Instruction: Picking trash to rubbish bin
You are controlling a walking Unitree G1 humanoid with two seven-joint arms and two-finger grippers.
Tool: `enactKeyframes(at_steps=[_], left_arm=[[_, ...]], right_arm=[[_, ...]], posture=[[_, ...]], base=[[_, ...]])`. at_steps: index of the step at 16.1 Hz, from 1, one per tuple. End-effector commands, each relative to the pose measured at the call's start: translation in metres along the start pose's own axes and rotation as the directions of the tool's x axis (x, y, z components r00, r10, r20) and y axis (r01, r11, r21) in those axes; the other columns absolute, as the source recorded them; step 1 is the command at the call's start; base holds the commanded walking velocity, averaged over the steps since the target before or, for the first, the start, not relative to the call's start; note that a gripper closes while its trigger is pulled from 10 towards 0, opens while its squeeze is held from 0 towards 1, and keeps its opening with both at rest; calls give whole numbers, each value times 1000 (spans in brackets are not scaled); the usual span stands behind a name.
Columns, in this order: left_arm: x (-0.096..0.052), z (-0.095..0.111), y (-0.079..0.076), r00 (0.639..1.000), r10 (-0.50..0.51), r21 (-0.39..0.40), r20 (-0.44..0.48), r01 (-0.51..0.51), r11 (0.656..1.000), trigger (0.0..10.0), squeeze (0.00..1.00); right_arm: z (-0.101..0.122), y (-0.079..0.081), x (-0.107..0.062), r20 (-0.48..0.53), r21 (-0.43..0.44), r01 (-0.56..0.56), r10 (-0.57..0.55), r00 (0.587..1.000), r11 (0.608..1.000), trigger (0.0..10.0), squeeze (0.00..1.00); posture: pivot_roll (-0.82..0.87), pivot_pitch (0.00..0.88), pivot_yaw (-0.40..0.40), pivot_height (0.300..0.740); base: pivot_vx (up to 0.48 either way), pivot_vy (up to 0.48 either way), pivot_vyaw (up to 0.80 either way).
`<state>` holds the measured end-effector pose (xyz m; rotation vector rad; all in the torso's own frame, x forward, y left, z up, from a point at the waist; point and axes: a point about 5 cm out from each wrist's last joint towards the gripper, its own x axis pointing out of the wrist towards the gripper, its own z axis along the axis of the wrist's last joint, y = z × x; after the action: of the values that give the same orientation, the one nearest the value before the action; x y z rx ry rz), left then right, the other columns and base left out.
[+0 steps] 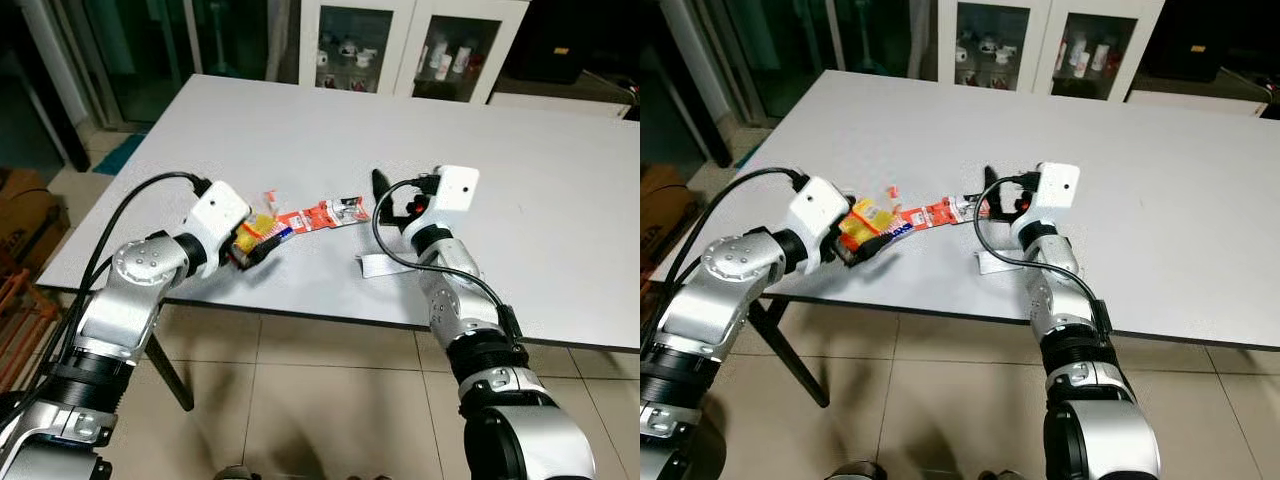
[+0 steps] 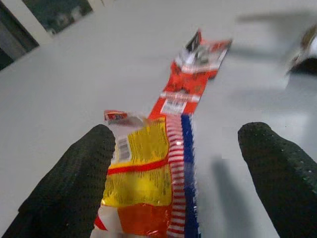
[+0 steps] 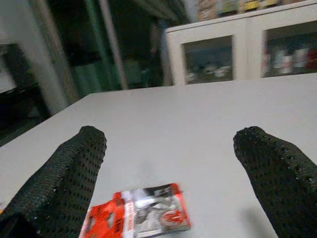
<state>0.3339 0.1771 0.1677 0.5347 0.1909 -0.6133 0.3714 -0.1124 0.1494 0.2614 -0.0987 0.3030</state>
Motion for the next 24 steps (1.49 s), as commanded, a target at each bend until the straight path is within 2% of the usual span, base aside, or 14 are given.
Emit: enactKeyframes(at_steps=[1,2,3,4,7,8,9,12,13,18,21,23,24], left_arm=[[2,-1,-3,999,-2,23,-35,2,1000,10000,0],[2,-2,-4,999,-2,21,-40,3,1000,10000,0],[4,-2,-6,999,-4,16,-45,5,1000,10000,0],[5,-2,-6,999,-5,15,-48,6,1000,10000,0],[8,-3,-11,999,-19,-1,-47,19,1000,10000,0],[8,-4,-12,998,-23,0,-57,23,1000,10000,0],[9,-4,-12,998,-23,3,-63,24,1000,10000,0],[12,-10,-11,994,13,21,-113,-11,1000,10000,0],[19,-20,-13,984,55,3,-169,-55,998,10000,0],[28,-31,-20,976,71,-25,-206,-78,997,10000,0],[37,-43,-22,959,118,12,-257,-119,993,10000,0],[45,-49,-29,955,102,-59,-278,-123,991,10000,0],[46,-51,-31,952,98,-61,-289,-121,991,10000,0]], right_arm=[[-4,11,-1,-52,29,-121,123,991,992,10000,0],[-7,17,-3,-70,2,-187,187,980,982,10000,0],[-11,26,-8,-95,-35,-290,286,954,956,10000,0],[-12,30,-10,-106,-41,-332,327,939,942,10000,0],[-13,40,-15,-115,-2,-426,423,899,905,10000,0],[-13,45,-19,-128,7,-483,480,868,876,10000,0],[-13,46,-21,-133,5,-503,499,856,864,10000,0],[-14,48,-24,-146,13,-521,517,844,854,10000,0],[-18,50,-27,-185,7,-546,537,823,838,10000,0],[-23,50,-33,-228,-3,-561,546,806,828,10000,0],[-23,54,-34,-228,5,-570,556,800,822,10000,0],[-24,55,-35,-231,10,-571,558,797,821,10000,0],[-24,55,-35,-231,11,-572,559,797,820,10000,0]], posture=[[57,46,-56,740],[56,43,-53,740],[56,43,-55,740],[56,43,-55,740],[52,43,-53,740],[52,45,-53,740],[52,45,-53,740],[53,46,-54,740],[50,46,-54,740],[43,48,-55,740],[38,51,-58,740],[38,51,-58,740],[38,51,-58,740]], base=[[0,0,0],[0,0,0],[0,0,0],[0,0,0],[0,0,0],[0,0,0],[0,0,0],[0,0,0],[0,0,0],[0,0,0],[0,0,0],[0,0,0],[0,0,0]])
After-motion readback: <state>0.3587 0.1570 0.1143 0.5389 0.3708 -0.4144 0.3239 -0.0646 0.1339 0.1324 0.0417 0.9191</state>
